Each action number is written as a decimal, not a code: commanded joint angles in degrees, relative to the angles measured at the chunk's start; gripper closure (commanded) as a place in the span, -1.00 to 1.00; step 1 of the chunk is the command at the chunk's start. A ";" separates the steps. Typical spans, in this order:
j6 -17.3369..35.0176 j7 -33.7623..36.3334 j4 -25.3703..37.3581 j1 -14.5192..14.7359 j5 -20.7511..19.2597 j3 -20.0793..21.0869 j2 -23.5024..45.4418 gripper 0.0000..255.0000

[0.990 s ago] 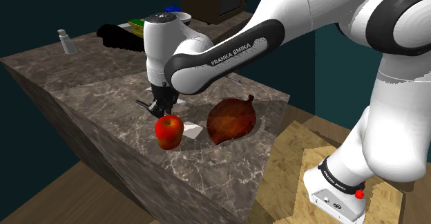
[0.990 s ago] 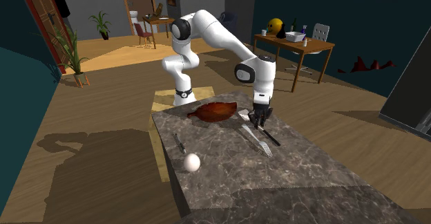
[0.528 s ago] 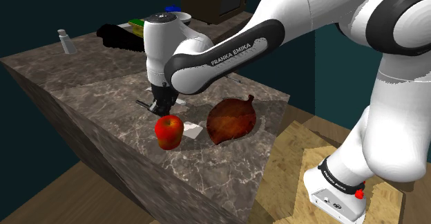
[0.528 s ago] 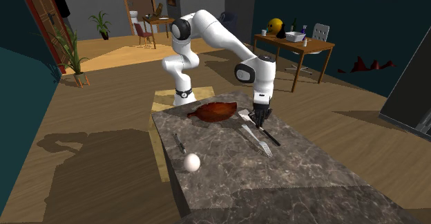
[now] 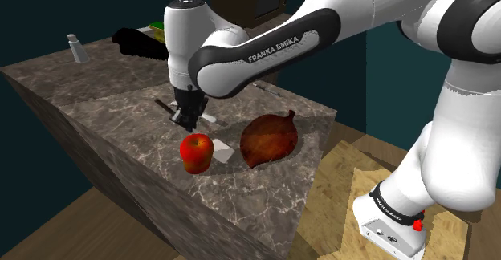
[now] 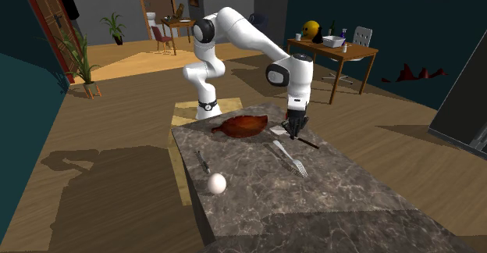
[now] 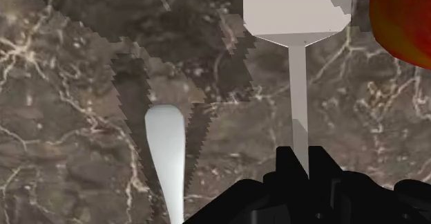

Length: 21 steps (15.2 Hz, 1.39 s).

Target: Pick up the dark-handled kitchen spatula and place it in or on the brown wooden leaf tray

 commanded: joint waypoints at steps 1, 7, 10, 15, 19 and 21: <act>-1.43 -0.42 0.83 -0.18 0.40 0.13 -0.64 1.00; -5.39 -1.10 3.23 -0.38 1.35 0.52 -2.34 1.00; -7.43 -1.39 4.62 -0.44 1.75 0.67 -3.04 1.00; -7.14 -3.37 -0.47 -2.24 3.95 0.88 -8.30 1.00; -4.53 -7.72 -11.53 -4.98 8.09 0.43 -17.60 1.00; -3.71 -10.16 -16.51 -5.88 10.15 -0.22 -22.13 1.00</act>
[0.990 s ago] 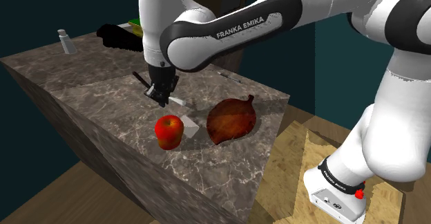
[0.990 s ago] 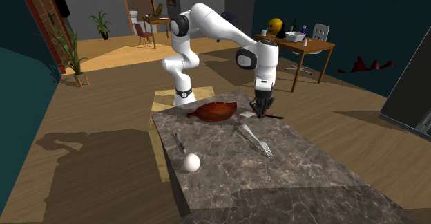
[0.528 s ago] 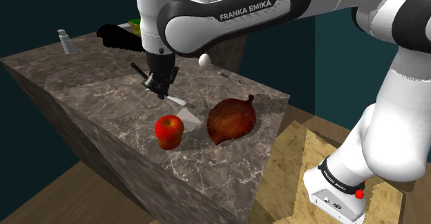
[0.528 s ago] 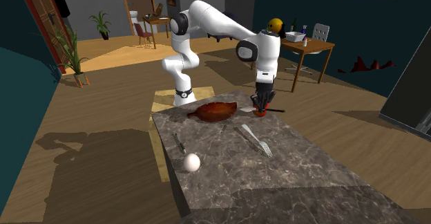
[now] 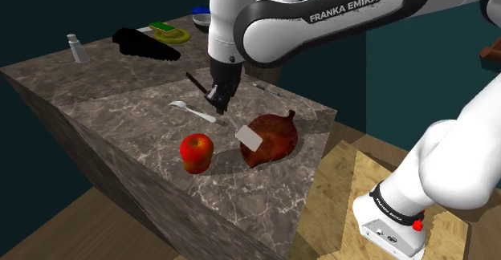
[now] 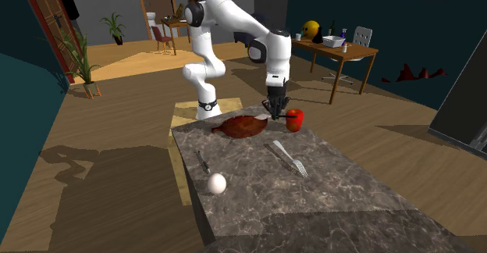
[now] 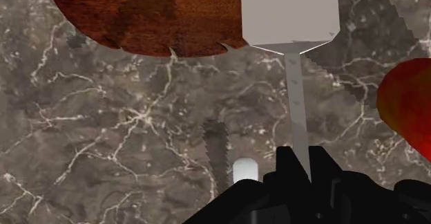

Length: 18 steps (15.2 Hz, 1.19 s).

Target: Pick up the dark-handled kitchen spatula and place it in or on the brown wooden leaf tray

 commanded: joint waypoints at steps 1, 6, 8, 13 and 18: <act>0.70 -2.70 -4.86 -0.93 2.07 -0.80 -4.53 1.00; 1.02 -8.94 -15.72 -1.80 6.13 -3.74 -15.48 1.00; 0.67 -11.32 -19.64 -1.92 7.22 -5.23 -19.78 1.00; 0.11 -15.58 -27.07 -2.07 8.33 -8.32 -27.65 1.00; 4.41 -15.51 -29.79 -2.05 8.43 -7.88 -26.05 1.00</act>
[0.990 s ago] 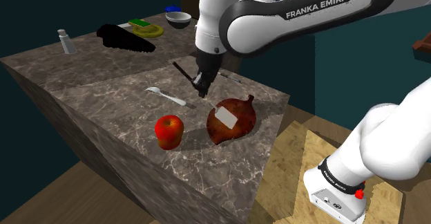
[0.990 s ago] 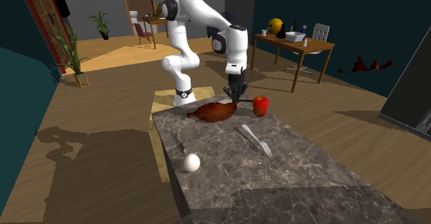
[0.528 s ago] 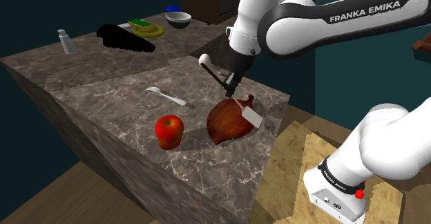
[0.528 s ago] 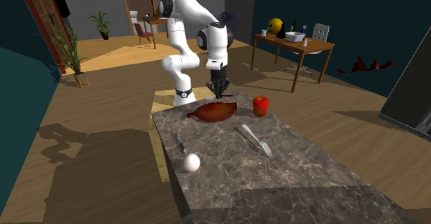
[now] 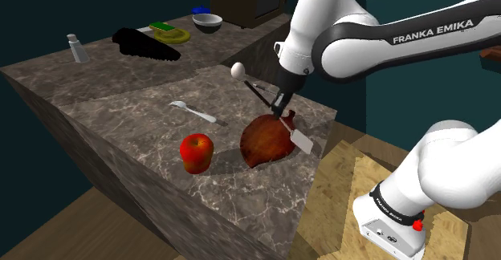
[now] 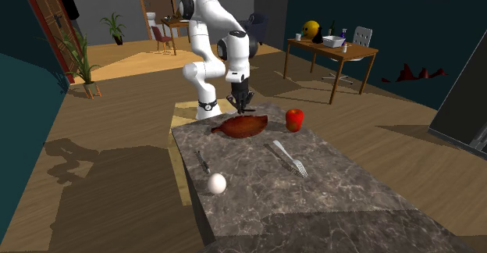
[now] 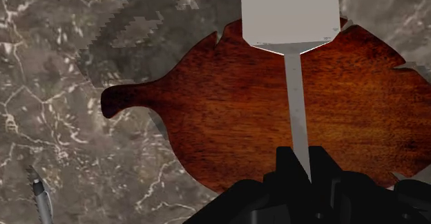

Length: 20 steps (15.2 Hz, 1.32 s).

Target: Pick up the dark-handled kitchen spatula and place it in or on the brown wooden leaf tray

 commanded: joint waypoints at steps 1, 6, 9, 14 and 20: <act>1.78 -0.05 -1.09 -0.03 0.02 0.12 0.67 1.00; 6.25 0.09 -3.46 -0.08 0.02 0.60 2.79 1.00; 9.81 0.26 -5.07 -0.17 -0.06 0.98 4.75 1.00; 9.81 0.27 -5.07 -0.17 -0.06 0.98 4.75 1.00; 9.80 0.27 -5.07 -0.17 -0.06 0.98 4.75 -1.00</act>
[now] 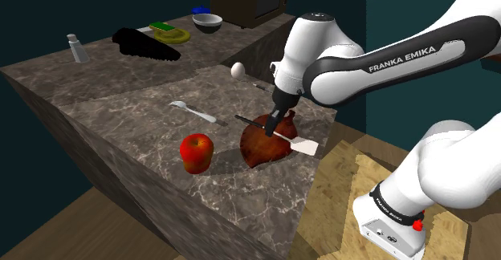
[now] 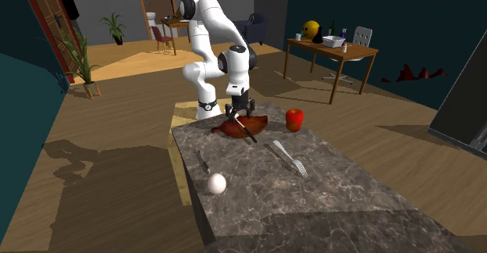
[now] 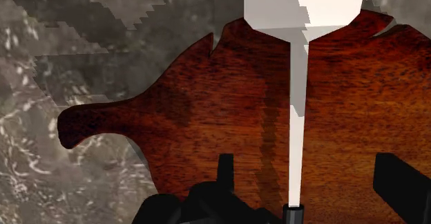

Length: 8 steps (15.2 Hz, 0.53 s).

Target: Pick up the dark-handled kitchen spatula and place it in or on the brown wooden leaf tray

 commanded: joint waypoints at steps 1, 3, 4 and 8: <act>0.00 0.00 0.00 0.00 0.00 0.00 0.00 -1.00; 0.00 0.00 0.00 0.00 0.00 0.00 0.00 -1.00; -2.31 -0.14 0.87 0.09 0.11 -0.26 -1.46 -1.00; -8.63 -0.41 3.73 0.23 0.20 -0.98 -4.93 -1.00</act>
